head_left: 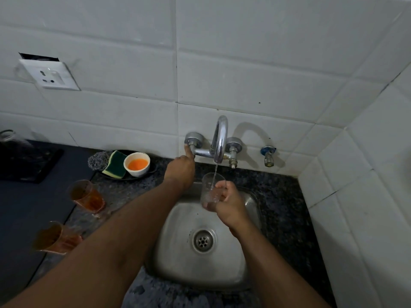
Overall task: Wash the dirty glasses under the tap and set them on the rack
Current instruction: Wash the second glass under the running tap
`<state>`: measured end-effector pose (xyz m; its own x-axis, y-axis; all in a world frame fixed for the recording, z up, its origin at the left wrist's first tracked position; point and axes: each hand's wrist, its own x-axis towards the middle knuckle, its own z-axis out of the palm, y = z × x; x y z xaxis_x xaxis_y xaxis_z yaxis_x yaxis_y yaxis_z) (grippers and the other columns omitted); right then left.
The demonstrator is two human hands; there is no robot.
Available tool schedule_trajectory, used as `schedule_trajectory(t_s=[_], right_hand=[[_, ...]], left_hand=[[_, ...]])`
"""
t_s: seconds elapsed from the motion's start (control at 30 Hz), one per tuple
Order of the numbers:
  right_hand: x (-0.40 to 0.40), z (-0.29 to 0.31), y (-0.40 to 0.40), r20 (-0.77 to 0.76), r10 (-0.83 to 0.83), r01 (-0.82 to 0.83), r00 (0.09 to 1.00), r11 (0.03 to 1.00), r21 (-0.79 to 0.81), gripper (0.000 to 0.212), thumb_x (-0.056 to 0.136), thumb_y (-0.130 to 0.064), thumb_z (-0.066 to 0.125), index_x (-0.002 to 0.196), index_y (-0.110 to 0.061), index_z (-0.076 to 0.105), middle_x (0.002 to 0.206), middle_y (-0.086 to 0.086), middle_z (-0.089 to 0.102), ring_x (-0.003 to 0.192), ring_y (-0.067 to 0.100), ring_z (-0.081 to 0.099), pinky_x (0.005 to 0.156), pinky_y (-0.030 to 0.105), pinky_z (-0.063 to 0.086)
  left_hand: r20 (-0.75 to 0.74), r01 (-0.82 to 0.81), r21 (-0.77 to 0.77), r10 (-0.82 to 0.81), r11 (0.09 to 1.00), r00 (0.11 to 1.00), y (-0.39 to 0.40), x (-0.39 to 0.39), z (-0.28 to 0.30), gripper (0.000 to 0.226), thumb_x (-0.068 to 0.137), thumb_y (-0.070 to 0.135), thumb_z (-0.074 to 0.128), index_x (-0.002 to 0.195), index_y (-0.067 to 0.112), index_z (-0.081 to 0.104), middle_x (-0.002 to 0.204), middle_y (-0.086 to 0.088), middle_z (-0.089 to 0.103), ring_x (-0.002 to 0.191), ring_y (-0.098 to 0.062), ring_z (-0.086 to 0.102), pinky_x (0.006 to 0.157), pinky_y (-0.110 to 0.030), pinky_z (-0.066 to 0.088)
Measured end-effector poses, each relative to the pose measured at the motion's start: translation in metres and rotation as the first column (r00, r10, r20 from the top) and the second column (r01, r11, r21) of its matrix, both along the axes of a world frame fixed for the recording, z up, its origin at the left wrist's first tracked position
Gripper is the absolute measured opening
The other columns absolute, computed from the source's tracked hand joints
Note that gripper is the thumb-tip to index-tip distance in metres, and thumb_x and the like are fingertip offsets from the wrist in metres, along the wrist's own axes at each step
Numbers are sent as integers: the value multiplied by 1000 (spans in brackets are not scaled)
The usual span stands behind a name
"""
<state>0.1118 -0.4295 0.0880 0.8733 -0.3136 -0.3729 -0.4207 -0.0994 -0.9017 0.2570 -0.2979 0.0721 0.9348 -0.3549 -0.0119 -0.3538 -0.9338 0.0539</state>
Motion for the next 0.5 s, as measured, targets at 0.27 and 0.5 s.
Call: schedule_trajectory(t_s=[0.27,0.5], right_hand=[[-5,1,6,17,-52,52,998,999,2,61,74,0,90,118,-26,56,116,-4,71,103,12,68,77,25,57],[-12,-4,11,6,-55,55,998,997,-61,62,73,-6,91,119,-28,55,117,-6,71,102,11,69,83,33,61]], left_hand=[[-13,8,-20,-8,1000,1000,4,-2,0,85,101,10,50,165,3,-6,112,-23,65,93,-34,66,71,-43,49],[-28,6,-25,-6,1000,1000,4,-4,1,85,103,9,50,166,8,-7,112,-23,65,92,-34,66,74,-44,53]])
